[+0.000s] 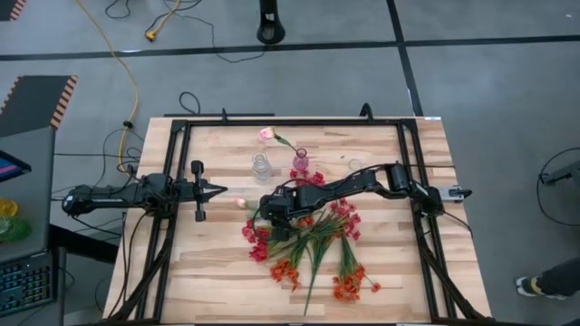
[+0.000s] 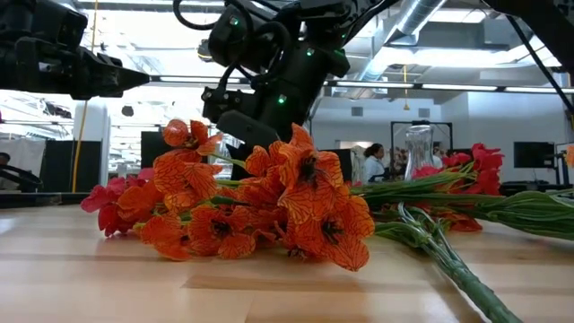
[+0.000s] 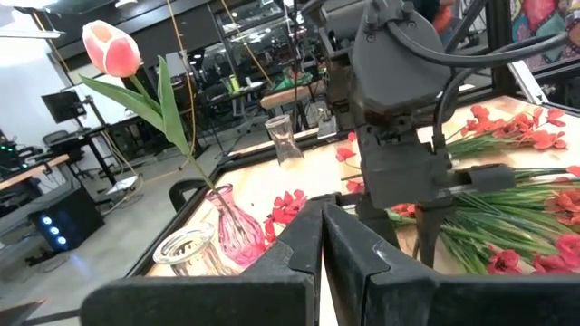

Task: Sort flowers into vase by color
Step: Put the left pink flower into the purple vase, then put the right red flowers into the left transparent vase

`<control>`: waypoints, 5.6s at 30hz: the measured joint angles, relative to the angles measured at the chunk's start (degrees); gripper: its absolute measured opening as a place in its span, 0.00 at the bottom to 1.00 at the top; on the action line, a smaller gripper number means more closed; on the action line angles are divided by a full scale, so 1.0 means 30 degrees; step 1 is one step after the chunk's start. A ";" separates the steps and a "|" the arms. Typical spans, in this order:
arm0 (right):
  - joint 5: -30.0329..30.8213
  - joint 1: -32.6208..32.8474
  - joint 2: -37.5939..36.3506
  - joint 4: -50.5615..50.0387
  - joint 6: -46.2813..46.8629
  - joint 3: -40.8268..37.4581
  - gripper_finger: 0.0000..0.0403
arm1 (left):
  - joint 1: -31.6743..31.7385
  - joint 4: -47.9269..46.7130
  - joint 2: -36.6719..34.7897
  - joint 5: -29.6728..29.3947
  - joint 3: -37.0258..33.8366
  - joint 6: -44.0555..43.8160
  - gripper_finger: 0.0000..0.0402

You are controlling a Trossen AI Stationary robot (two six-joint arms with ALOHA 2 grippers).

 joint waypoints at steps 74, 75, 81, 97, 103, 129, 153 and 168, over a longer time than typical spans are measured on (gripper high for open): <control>-0.3038 -0.7709 -0.9259 3.8518 -0.3534 -1.7132 0.07 | 0.0000 0.0098 0.0000 -0.0576 0.0000 0.0255 0.00; -0.3038 -0.7817 -0.8943 3.8518 -0.3526 -1.6930 0.07 | 0.0000 0.0092 0.0001 -0.0581 0.0000 0.0255 0.00; -0.3036 -0.8397 -0.8102 3.8486 -0.3526 -1.6349 0.07 | 0.0000 0.0091 0.0000 -0.0583 0.0000 0.0233 0.00; -0.2994 -0.8764 -0.7507 3.8246 -0.3464 -1.6349 0.08 | 0.0000 0.0091 0.0003 -0.0576 0.0000 0.0204 0.00; -0.2943 -0.8763 -0.7493 3.7309 -0.3028 -1.6356 0.08 | 0.0000 0.0083 0.0002 -0.0576 0.0002 0.0204 0.00; -0.1814 -0.8764 -0.7497 3.7363 -0.3162 -1.6360 0.13 | 0.0000 0.0083 0.0007 -0.0576 0.0000 0.0219 0.00; -0.1756 -0.8793 -0.7857 3.5017 -0.3230 -1.6364 0.51 | 0.0000 0.0083 0.0004 -0.0575 0.0000 0.0212 0.00; -0.1260 -0.8749 -1.5998 1.8318 -0.5534 -1.6364 0.53 | 0.0000 0.0083 0.0007 -0.0568 0.0000 0.0175 0.00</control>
